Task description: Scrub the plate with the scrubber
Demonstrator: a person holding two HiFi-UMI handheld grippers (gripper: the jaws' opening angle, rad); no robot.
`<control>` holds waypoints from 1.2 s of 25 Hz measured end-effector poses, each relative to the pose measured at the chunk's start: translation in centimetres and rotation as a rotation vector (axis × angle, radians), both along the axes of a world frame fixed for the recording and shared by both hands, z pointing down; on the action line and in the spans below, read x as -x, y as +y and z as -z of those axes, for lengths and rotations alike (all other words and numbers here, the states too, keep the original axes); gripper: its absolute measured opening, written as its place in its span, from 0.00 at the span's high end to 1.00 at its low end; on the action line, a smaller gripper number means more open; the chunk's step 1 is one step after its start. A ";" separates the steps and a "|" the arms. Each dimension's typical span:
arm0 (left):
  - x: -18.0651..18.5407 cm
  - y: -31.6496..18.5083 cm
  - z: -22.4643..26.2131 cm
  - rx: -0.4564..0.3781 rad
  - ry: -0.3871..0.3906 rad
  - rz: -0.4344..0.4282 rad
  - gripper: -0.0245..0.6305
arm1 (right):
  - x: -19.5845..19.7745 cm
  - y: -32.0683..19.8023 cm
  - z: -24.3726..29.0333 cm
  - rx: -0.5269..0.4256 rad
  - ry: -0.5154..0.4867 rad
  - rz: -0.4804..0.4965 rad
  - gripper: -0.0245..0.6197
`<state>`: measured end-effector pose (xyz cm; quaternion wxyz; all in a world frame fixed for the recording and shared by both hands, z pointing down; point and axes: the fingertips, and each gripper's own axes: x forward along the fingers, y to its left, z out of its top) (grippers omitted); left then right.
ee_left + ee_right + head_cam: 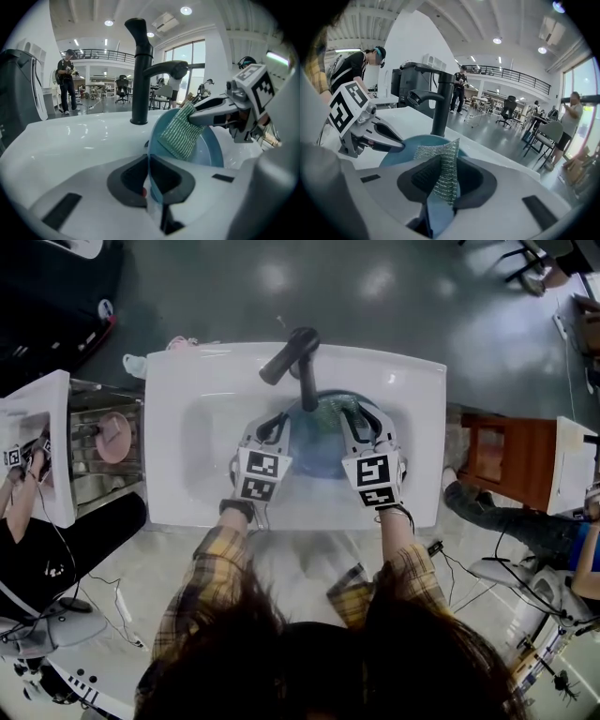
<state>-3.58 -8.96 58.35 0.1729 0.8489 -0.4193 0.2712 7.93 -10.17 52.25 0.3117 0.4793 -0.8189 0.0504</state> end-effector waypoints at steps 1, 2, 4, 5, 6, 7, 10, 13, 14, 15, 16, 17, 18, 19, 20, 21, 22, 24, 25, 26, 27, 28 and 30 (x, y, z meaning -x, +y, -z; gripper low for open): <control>0.0 0.1 0.0 0.002 -0.001 -0.002 0.92 | 0.1 -0.1 -0.1 -0.004 0.014 0.004 0.81; 0.0 0.1 0.0 0.005 -0.001 -0.003 0.92 | 0.3 -0.2 -0.2 -0.004 0.024 0.010 0.81; -0.1 0.1 0.0 0.010 0.002 -0.002 0.92 | 0.8 -0.4 -0.6 -0.001 0.041 0.026 0.81; -0.1 0.1 0.1 0.011 0.002 -0.002 0.92 | 1.1 -0.5 -0.9 0.000 0.051 0.036 0.81; -0.1 0.1 0.1 0.012 0.002 -0.002 0.92 | 1.4 -0.6 -1.1 0.002 0.064 0.046 0.81; -0.1 0.1 0.1 0.014 0.002 -0.003 0.92 | 1.7 -0.7 -1.4 0.005 0.078 0.056 0.81; -0.1 0.2 0.2 0.018 0.001 -0.004 0.92 | 2.4 -0.7 -2.1 0.012 0.126 0.083 0.81; 0.0 0.1 0.3 0.019 -0.003 -0.002 0.92 | 3.0 -0.8 -2.4 0.017 0.167 0.105 0.81; 0.1 0.1 0.3 0.019 -0.005 -0.001 0.92 | 3.2 -0.7 -2.5 0.020 0.177 0.111 0.81; 0.1 0.1 0.3 0.020 -0.006 0.000 0.92 | 3.4 -0.7 -2.6 0.023 0.187 0.117 0.81; 0.1 0.1 0.2 0.021 -0.007 0.002 0.92 | 3.6 -0.7 -2.8 0.023 0.196 0.123 0.81; 0.2 0.0 0.2 0.022 -0.008 0.003 0.92 | 3.7 -0.7 -2.9 0.024 0.203 0.128 0.81; 0.2 0.1 0.1 0.024 -0.009 0.005 0.92 | 3.7 -0.6 -3.1 0.026 0.205 0.131 0.82; 0.2 0.1 0.1 0.025 -0.010 0.007 0.92 | 3.7 -0.5 -3.2 0.030 0.204 0.131 0.82; 0.1 0.2 0.1 0.026 -0.009 0.010 0.92 | 3.7 -0.4 -3.3 0.035 0.202 0.130 0.82; 0.0 0.3 0.1 0.027 -0.009 0.012 0.92 | 3.6 -0.2 -3.4 0.040 0.201 0.128 0.82; 0.0 0.4 0.0 0.029 -0.009 0.013 0.92 | 3.5 0.0 -3.4 0.045 0.198 0.126 0.82; 0.1 0.5 0.1 0.030 -0.011 0.014 0.92 | 3.5 0.1 -3.6 0.055 0.189 0.120 0.82; 0.2 0.4 0.1 0.029 -0.012 0.014 0.92 | 3.5 0.1 -3.7 0.060 0.184 0.117 0.82; 0.2 0.4 0.0 0.029 -0.012 0.016 0.92 | 3.6 0.2 -3.7 0.064 0.181 0.116 0.82; 0.2 0.4 -0.1 0.030 -0.012 0.019 0.92 | 3.6 0.3 -3.9 0.069 0.182 0.118 0.82; 0.2 0.4 -0.3 0.032 -0.010 0.022 0.92 | 3.7 0.5 -4.0 0.074 0.185 0.124 0.82; 0.2 0.5 -0.5 0.034 -0.011 0.026 0.92 | 3.9 0.9 -4.4 0.084 0.194 0.140 0.82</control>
